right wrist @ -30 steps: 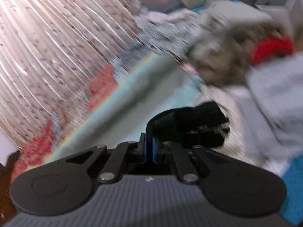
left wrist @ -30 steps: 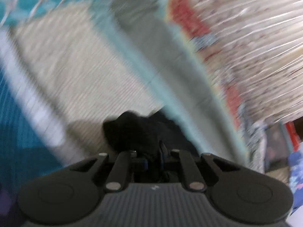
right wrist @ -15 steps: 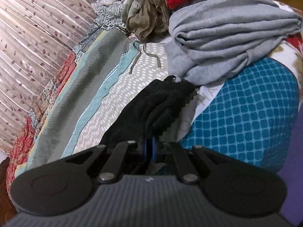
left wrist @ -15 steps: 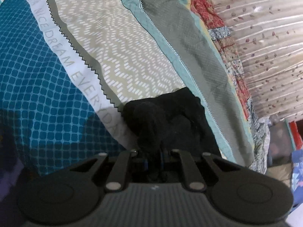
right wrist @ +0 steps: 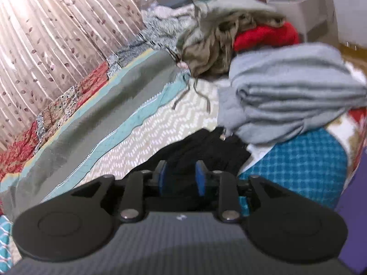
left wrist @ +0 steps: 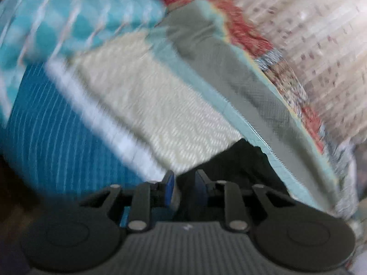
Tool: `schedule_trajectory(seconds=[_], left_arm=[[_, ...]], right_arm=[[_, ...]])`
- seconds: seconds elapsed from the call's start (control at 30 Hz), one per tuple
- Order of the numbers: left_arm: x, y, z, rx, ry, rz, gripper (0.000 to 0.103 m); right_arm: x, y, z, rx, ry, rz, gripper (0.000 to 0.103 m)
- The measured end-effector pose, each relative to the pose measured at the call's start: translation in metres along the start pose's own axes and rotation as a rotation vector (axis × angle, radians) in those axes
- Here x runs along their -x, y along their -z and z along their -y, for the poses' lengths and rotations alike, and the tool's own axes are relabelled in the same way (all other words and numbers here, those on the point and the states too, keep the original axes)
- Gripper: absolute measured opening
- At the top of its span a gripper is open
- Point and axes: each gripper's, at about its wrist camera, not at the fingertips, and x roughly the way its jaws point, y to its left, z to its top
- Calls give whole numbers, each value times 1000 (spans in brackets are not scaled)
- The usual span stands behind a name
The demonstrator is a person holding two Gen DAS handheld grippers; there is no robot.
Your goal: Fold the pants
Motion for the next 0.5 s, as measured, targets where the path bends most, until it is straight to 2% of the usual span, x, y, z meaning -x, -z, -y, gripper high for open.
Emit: schedule_trajectory(seconds=[0.1,0.2,0.27,0.37,0.5], left_arm=[[-34,-23,54,-185,-7,22,45],[-87,-40,102,-313,25,0,48],[-125,-47,126,-342,40,-20,51],[-176,-52,149,-347,59,-47,56],[-225,-51,166,-332,80,-110,62]], right_arm=[[-19,5,13,-99,17,-27,33],[-25,10,24,-202,-22,-76,33],[-26,16,30,-296,-106,-127,33],[-26,27,35,-404,-158,-183,33],[-33,32,36,-452,-119,-216,43]])
